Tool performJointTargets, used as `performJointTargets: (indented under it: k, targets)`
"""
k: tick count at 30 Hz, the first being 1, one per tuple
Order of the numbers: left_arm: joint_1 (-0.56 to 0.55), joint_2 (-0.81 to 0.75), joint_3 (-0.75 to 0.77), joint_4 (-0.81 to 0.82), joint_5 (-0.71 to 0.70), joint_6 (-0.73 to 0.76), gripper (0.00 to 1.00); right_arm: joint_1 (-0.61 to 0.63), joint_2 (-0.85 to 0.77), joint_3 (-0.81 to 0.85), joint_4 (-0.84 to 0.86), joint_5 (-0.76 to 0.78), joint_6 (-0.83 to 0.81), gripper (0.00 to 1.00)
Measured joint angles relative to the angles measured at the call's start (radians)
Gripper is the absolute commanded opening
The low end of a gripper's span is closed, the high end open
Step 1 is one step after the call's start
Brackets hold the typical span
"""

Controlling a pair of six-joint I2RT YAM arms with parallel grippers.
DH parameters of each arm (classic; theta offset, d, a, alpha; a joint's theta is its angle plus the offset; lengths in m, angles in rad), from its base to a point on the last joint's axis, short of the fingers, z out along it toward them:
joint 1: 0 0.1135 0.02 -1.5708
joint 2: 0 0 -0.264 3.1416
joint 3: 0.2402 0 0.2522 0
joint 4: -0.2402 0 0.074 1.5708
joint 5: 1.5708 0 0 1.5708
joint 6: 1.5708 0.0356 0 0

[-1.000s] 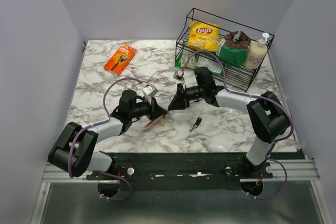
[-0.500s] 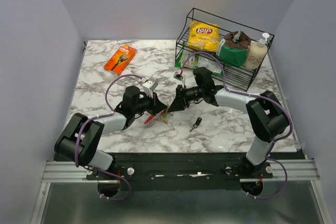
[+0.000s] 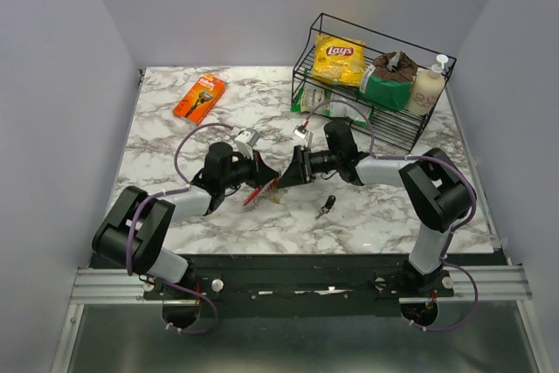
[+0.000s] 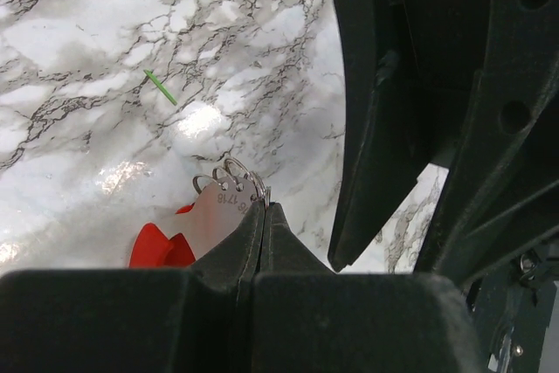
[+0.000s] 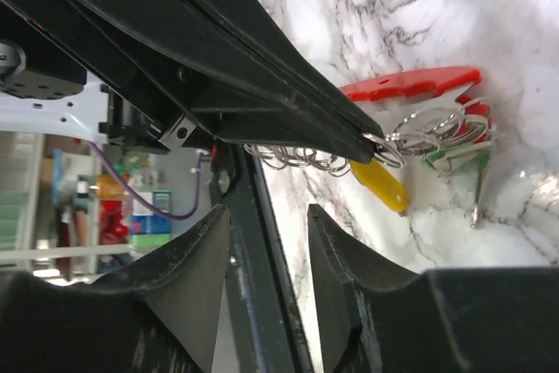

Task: Put the keys on the keyring

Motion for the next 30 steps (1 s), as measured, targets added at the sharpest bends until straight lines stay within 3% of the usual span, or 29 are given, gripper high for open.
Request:
performJointTargets:
  k: [5, 16, 30]
  targets:
    - [0.0, 0.0, 0.0, 0.023, 0.0, -0.029, 0.0, 0.0, 0.027, -0.086, 0.216, -0.002, 0.187, 0.64]
    - [0.0, 0.0, 0.0, 0.061, 0.0, -0.073, 0.0, 0.0, 0.071, -0.137, 0.462, 0.008, 0.347, 0.62]
    - [0.0, 0.019, 0.0, 0.115, 0.005, -0.114, 0.0, 0.0, 0.111, -0.14, 0.491, 0.033, 0.378, 0.53]
